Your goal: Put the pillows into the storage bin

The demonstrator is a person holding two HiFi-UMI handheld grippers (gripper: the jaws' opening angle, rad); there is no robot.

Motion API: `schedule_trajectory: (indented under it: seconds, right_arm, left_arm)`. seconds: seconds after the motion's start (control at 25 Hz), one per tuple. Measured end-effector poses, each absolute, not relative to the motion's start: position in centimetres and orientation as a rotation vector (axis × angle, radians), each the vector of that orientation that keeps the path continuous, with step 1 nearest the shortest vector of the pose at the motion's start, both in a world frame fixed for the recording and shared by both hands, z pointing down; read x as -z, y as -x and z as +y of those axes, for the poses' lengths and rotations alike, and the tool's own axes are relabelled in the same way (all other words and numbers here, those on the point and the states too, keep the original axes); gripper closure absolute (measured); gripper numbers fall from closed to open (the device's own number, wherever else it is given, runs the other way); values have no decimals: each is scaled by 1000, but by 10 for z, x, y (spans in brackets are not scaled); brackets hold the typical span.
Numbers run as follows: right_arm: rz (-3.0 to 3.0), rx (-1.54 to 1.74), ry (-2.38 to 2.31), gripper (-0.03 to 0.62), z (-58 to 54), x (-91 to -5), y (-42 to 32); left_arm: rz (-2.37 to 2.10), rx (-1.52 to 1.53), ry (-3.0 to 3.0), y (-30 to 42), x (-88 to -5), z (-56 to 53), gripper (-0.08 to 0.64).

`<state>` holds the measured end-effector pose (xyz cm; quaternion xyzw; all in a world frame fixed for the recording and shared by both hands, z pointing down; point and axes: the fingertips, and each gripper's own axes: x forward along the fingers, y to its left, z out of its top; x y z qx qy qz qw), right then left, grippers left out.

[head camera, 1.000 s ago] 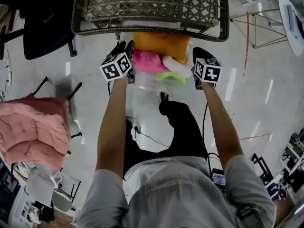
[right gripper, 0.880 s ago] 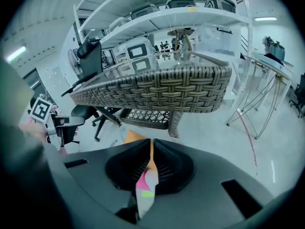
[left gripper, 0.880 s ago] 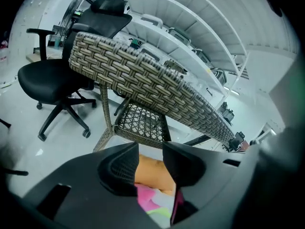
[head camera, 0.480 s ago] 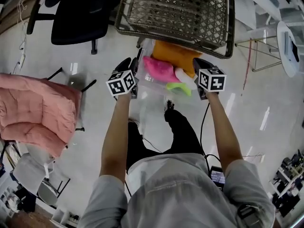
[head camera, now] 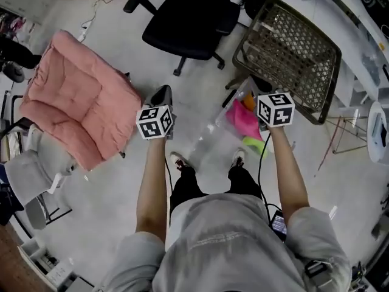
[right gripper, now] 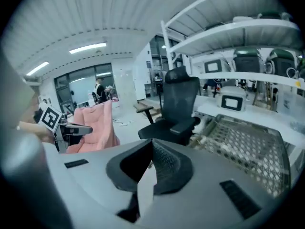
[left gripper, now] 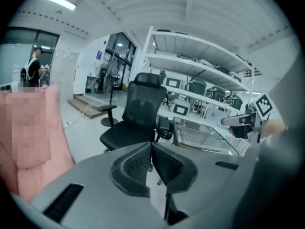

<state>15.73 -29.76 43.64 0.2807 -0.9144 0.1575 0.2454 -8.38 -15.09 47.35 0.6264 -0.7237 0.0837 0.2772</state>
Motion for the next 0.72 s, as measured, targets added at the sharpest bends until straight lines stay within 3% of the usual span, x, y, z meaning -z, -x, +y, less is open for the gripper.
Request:
schedule_trajectory:
  seconds: [0.36, 0.72]
  right_arm:
    - [-2757, -278, -503, 569, -215, -310, 34]
    - [-2884, -280, -210, 569, -141, -249, 152]
  left_arm:
    - [-2196, -131, -1600, 245, -349, -7, 545]
    - [-2486, -128, -1512, 332, -253, 89, 545]
